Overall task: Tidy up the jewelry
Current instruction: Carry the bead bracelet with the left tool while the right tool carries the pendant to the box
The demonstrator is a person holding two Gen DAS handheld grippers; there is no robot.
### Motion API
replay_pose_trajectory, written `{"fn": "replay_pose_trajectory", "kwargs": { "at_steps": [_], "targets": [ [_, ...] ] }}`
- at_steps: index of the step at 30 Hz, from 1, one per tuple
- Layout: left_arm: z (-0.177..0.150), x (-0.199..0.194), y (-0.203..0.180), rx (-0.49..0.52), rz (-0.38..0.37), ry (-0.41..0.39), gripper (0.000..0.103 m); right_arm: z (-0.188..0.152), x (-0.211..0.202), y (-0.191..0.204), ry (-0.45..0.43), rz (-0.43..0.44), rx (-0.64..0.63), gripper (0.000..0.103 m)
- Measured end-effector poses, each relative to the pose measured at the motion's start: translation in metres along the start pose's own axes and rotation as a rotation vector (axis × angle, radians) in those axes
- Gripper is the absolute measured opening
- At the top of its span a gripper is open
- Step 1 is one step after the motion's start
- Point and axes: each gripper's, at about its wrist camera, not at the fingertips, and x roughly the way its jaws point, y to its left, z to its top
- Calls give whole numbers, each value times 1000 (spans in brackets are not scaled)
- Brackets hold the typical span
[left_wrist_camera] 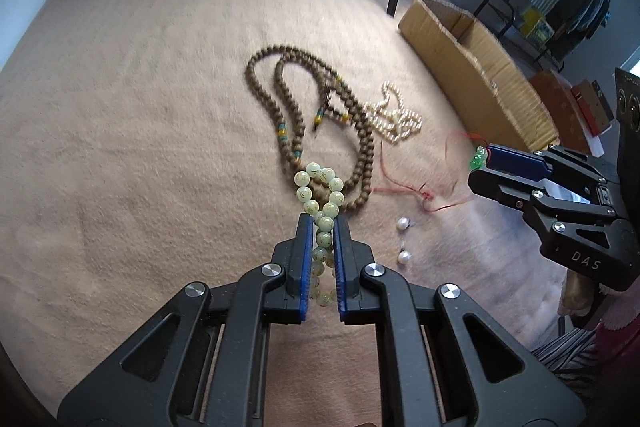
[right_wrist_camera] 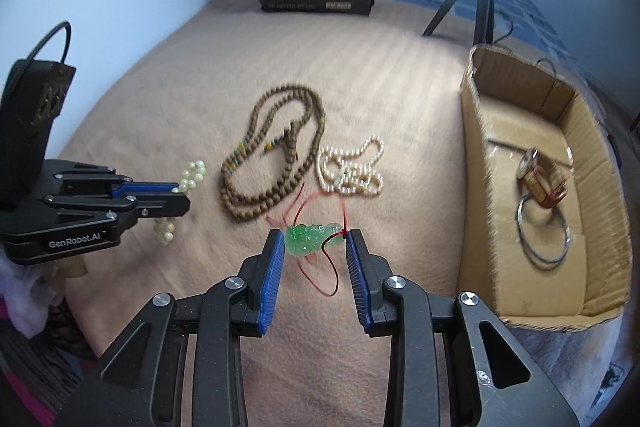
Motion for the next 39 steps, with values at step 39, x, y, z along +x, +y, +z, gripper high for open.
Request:
{"fn": "replay_pose_trajectory", "kwargs": {
  "at_steps": [39],
  "targets": [
    [79,-14,-93,99,-120,-136,8,16,-119,-145,-306,-243,330,30]
  ]
}}
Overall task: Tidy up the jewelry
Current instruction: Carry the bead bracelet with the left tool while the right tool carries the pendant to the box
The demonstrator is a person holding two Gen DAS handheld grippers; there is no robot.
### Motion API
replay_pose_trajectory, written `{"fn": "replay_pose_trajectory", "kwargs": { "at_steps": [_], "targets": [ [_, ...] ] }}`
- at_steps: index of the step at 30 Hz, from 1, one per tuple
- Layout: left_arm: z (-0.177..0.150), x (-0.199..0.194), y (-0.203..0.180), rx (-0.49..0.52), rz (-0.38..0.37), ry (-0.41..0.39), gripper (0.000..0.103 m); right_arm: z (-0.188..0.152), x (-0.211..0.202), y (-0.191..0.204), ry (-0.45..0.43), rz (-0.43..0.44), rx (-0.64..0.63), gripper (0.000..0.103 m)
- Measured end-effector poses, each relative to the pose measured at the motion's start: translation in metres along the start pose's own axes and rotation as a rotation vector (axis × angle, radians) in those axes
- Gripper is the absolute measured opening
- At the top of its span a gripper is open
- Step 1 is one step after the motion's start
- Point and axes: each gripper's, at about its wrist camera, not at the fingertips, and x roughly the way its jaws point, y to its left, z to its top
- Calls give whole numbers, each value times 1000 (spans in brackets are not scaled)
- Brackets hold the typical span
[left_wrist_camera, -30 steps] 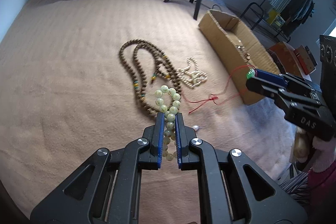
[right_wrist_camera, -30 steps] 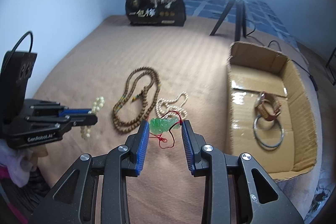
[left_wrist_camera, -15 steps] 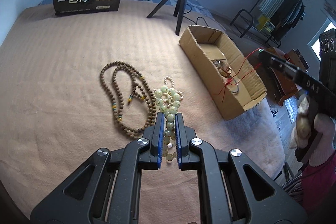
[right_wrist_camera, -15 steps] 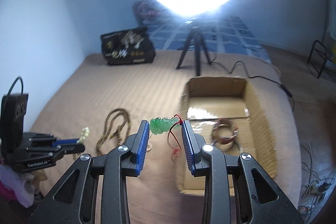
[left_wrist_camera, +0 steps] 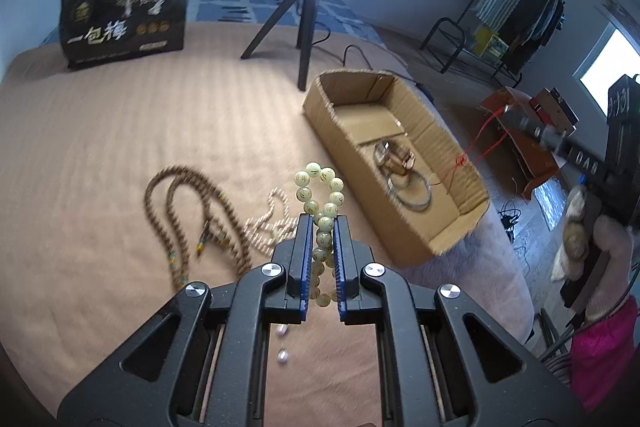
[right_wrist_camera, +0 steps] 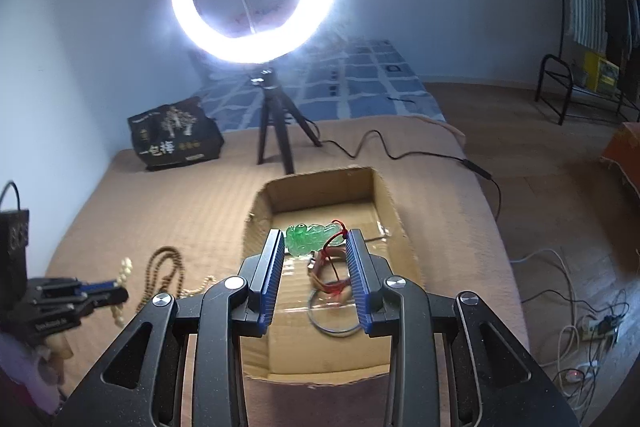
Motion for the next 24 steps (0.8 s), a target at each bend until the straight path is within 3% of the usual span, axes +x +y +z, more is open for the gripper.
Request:
{"fn": "replay_pose_trajectory", "kwargs": {
  "at_steps": [12,24],
  "targets": [
    [61,45,-46,63,-34,-17,8,-7,21,-16,72,-36,30,30],
    [87,108,-70,75,-22,38,8,-16,43,-20,153,-56,44,30]
  ]
}}
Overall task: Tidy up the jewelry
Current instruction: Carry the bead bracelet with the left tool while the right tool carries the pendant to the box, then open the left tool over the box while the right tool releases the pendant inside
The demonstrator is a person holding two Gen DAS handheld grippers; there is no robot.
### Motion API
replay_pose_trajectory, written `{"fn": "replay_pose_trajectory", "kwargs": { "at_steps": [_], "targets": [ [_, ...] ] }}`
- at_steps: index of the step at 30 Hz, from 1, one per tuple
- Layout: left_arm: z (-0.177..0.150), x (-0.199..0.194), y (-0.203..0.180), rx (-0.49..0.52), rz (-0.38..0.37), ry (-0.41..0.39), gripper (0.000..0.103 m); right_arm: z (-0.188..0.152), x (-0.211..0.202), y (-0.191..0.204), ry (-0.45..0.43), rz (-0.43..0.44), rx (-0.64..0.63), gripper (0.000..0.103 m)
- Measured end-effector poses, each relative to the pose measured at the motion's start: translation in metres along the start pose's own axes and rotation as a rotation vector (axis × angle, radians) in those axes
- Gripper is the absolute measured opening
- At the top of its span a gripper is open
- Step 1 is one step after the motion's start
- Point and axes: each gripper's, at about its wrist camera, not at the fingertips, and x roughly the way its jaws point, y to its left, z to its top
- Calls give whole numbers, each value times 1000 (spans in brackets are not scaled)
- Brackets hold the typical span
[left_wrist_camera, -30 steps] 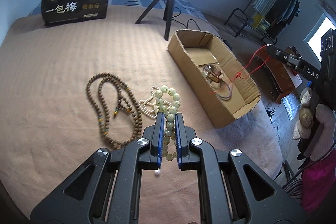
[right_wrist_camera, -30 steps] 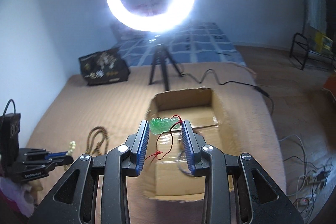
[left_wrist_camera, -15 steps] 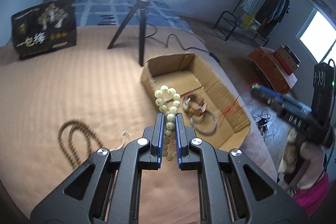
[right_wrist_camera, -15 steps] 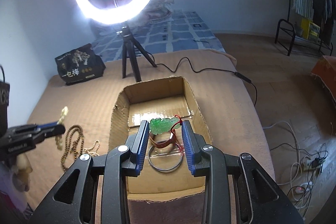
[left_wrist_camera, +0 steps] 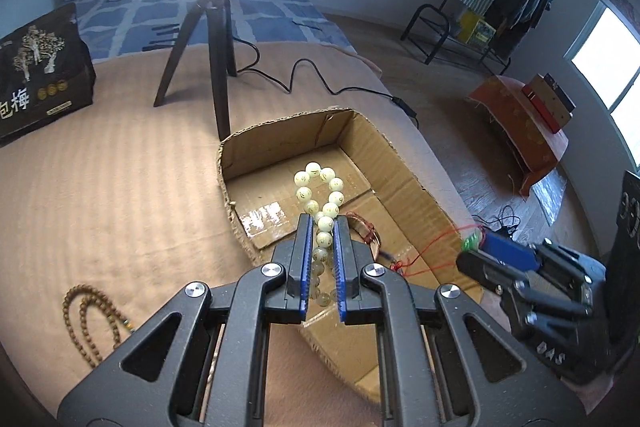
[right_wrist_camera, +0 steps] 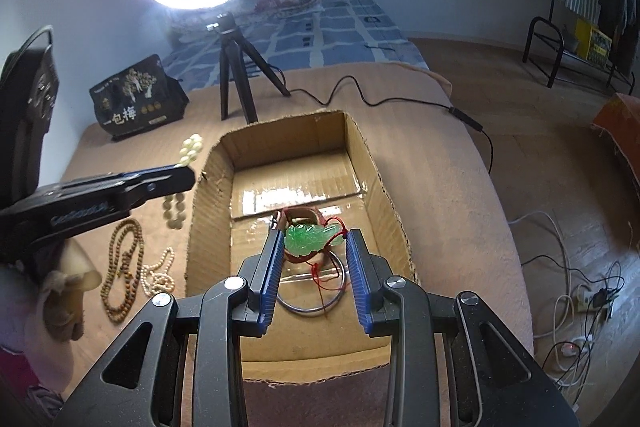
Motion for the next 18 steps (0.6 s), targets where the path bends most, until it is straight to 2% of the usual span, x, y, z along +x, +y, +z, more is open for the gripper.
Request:
{"fn": "replay_pose_trajectory", "kwargs": {
  "at_steps": [9,18],
  "targets": [
    [2,22,0,-7,34,40,8,0,8,4,32,-6,-9,30],
    [3,23,4,-23,43,51,8,0,9,8,33,-8,-19,32]
  ]
}}
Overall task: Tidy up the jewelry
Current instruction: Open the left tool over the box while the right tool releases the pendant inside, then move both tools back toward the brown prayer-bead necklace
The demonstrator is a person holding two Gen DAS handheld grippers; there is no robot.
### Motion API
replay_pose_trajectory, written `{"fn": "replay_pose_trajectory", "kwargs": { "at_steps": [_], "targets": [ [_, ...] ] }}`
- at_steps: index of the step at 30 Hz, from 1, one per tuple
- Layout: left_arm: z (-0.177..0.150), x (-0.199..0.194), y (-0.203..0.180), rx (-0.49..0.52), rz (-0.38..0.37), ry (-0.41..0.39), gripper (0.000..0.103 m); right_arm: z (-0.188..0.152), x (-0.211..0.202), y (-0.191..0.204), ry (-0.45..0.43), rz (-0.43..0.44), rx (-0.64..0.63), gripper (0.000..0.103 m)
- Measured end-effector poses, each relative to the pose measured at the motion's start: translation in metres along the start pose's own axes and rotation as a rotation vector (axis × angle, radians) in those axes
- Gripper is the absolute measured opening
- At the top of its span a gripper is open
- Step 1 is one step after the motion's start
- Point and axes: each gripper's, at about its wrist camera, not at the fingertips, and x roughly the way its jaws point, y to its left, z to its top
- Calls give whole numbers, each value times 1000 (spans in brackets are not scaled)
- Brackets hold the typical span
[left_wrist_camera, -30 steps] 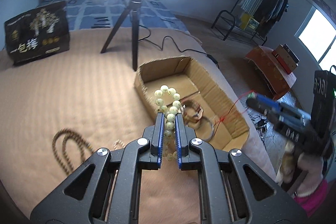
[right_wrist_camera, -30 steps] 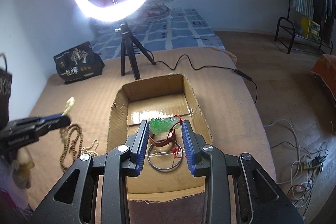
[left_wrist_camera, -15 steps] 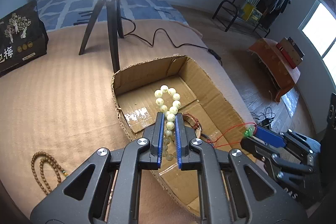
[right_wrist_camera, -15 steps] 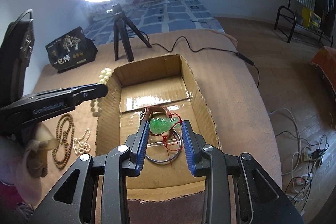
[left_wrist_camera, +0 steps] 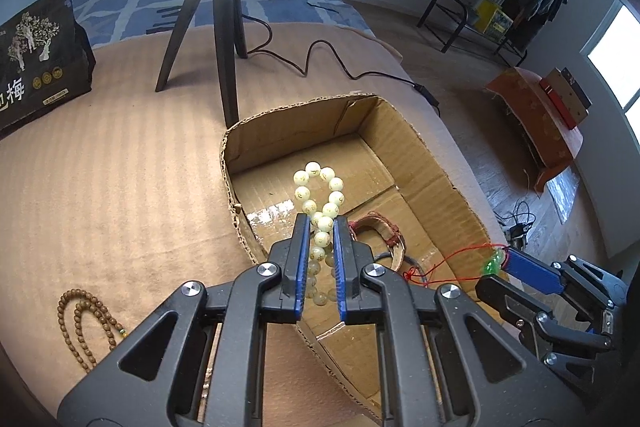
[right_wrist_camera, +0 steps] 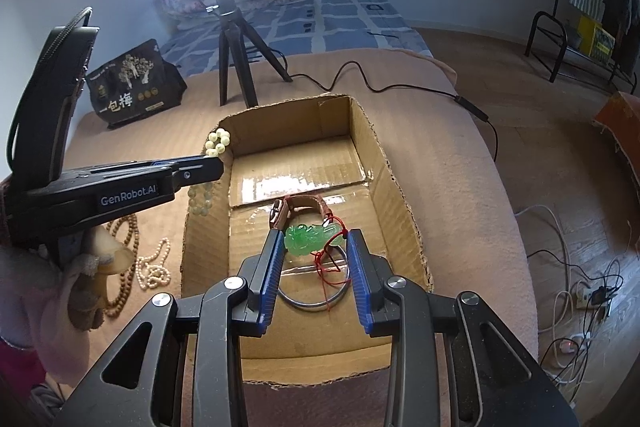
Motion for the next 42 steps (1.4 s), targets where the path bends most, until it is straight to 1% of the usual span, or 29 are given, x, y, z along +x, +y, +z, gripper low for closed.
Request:
{"fn": "replay_pose_trajectory", "kwargs": {
  "at_steps": [1,2,3,4,5,9,15,20,28,30,32,33,38,42],
  "targets": [
    [0,0,0,-1,-2,0,8,0,0,1,0,-3,-2,36],
    [1,-1,1,-1,-2,0,10,0,0,1,-2,-7,-3,45],
    [1,-1,1,0,0,-2,13,0,-1,2,-8,-10,-4,51],
    [1,-2,1,0,0,-7,22,0,-2,3,-13,-13,-6,60],
    [1,-3,1,-1,0,-13,29,0,-3,3,-19,-17,-9,64],
    [3,-7,2,-3,6,-22,30,1,-4,4,-25,-36,-11,71],
    [2,-11,2,2,14,-29,30,0,-3,7,-16,-47,-20,71],
    [-1,-18,3,7,19,-35,30,1,-7,12,-27,-47,-30,71],
    [-8,-45,11,17,39,-59,30,1,-15,21,-50,-34,-42,71],
    [-10,-54,17,13,49,-68,31,1,-18,24,-57,-27,-46,71],
    [-13,-64,25,5,58,-79,41,2,-20,28,-64,-19,-53,71],
    [-14,-69,28,1,62,-84,42,2,-21,31,-67,-16,-59,71],
    [-25,-92,52,-6,96,-93,43,0,-23,42,-72,4,-77,71],
    [-38,-108,75,-43,108,-93,43,-3,-28,54,-83,35,-91,71]
  ]
}}
